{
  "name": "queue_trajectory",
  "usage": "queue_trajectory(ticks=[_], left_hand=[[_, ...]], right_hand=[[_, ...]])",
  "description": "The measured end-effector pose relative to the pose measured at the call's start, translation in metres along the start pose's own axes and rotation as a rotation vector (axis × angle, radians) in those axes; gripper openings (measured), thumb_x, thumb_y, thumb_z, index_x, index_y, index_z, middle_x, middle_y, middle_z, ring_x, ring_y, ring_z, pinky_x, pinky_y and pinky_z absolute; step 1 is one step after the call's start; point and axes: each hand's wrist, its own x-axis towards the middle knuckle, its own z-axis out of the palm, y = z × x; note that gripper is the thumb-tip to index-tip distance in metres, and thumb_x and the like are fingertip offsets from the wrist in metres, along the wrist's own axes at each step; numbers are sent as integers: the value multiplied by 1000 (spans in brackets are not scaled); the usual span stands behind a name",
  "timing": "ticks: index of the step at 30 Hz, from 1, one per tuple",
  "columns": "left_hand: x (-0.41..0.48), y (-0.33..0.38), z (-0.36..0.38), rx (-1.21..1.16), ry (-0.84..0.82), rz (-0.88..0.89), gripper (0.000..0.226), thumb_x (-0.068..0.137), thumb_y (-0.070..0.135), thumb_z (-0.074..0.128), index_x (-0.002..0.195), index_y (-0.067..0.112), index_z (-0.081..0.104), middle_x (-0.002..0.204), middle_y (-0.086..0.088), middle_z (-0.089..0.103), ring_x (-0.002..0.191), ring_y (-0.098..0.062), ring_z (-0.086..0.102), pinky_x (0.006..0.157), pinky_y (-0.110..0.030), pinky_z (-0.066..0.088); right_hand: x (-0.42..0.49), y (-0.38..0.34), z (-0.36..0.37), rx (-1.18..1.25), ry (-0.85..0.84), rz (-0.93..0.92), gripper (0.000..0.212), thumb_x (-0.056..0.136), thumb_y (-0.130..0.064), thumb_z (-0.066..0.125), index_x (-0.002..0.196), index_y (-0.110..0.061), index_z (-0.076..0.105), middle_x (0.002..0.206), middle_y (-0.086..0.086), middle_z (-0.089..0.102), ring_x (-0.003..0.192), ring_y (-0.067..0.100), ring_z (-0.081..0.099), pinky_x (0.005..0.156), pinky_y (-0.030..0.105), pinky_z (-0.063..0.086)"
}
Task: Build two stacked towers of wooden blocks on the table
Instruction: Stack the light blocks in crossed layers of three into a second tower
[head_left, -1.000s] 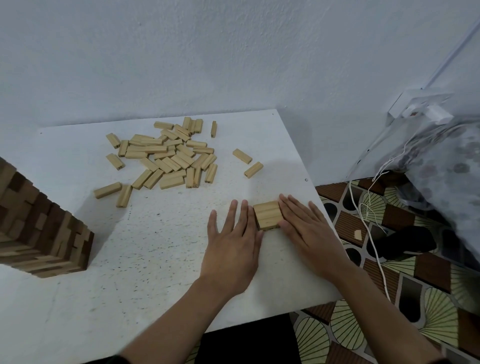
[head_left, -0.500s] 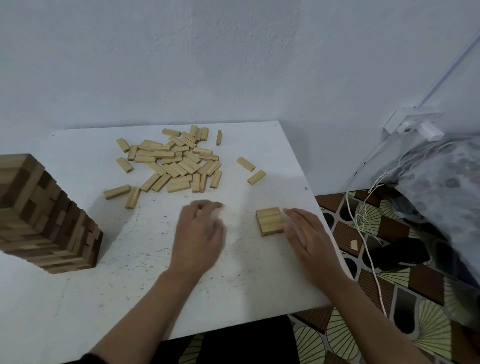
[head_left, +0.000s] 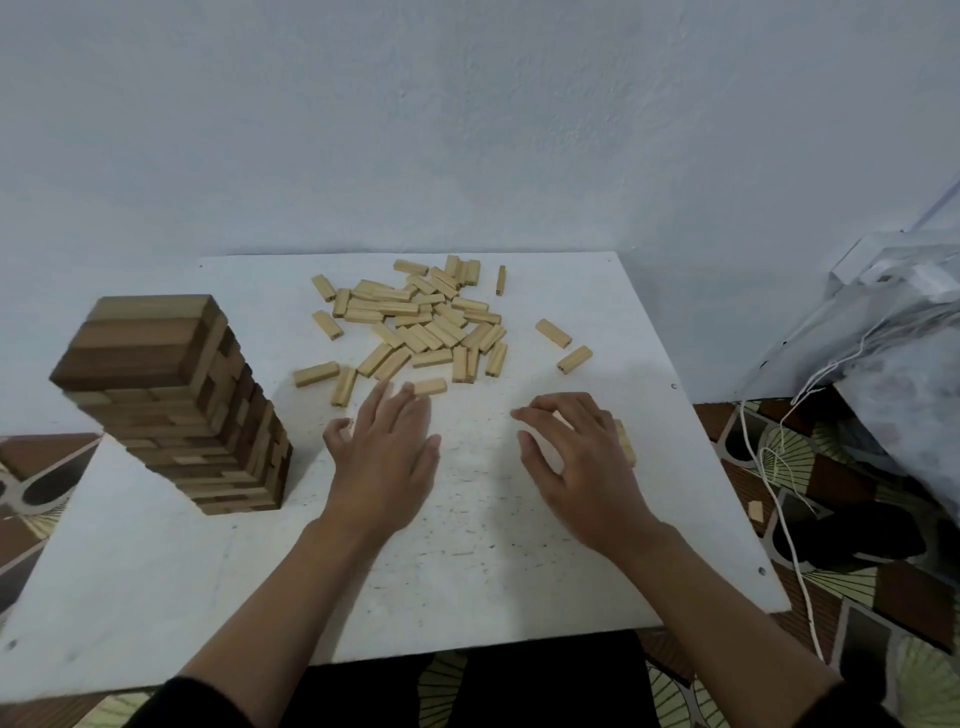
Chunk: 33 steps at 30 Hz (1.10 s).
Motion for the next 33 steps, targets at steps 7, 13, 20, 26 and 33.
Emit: queue_trajectory(ticks=[7, 13, 20, 26, 33], left_hand=[[-48, -17, -2, -76, 111, 93, 47, 98, 35, 44, 143, 21, 50, 143, 1, 48, 133, -17, 43, 96, -49, 32], [-64, -23, -4, -156, 156, 98, 34, 96, 34, 52, 129, 28, 58, 138, 12, 52, 129, -11, 47, 97, -43, 31], [-63, -26, -5, -137, 131, 100, 44, 98, 36, 50, 141, 31, 53, 138, 10, 50, 131, -13, 45, 97, -44, 30], [-60, -28, -4, -116, 86, 97, 39, 99, 37, 49, 137, 30, 56, 147, 13, 50, 138, -14, 40, 97, -43, 25], [-59, -28, -5, -203, 73, 64, 48, 101, 44, 40, 146, 28, 41, 137, 8, 57, 135, -12, 42, 104, -45, 25]], right_hand=[[42, -22, 34, -95, -274, 24, 42, 102, -28, 47, 142, -15, 50, 145, -1, 46, 135, 18, 37, 104, 42, 40], [76, -30, 62, -277, -436, 77, 49, 105, -28, 35, 152, -13, 35, 164, 5, 25, 153, 25, 11, 116, 52, 27], [70, -35, 71, -294, -399, 82, 45, 99, -21, 38, 140, -10, 49, 155, 3, 42, 151, 20, 20, 116, 55, 19], [31, -45, 68, -90, -181, 68, 50, 89, -27, 30, 116, -13, 70, 118, -2, 67, 123, 15, 49, 101, 35, 24], [6, -59, 61, 133, -275, 9, 47, 90, -21, 33, 120, -14, 69, 115, -3, 69, 115, 11, 53, 98, 33, 41]])
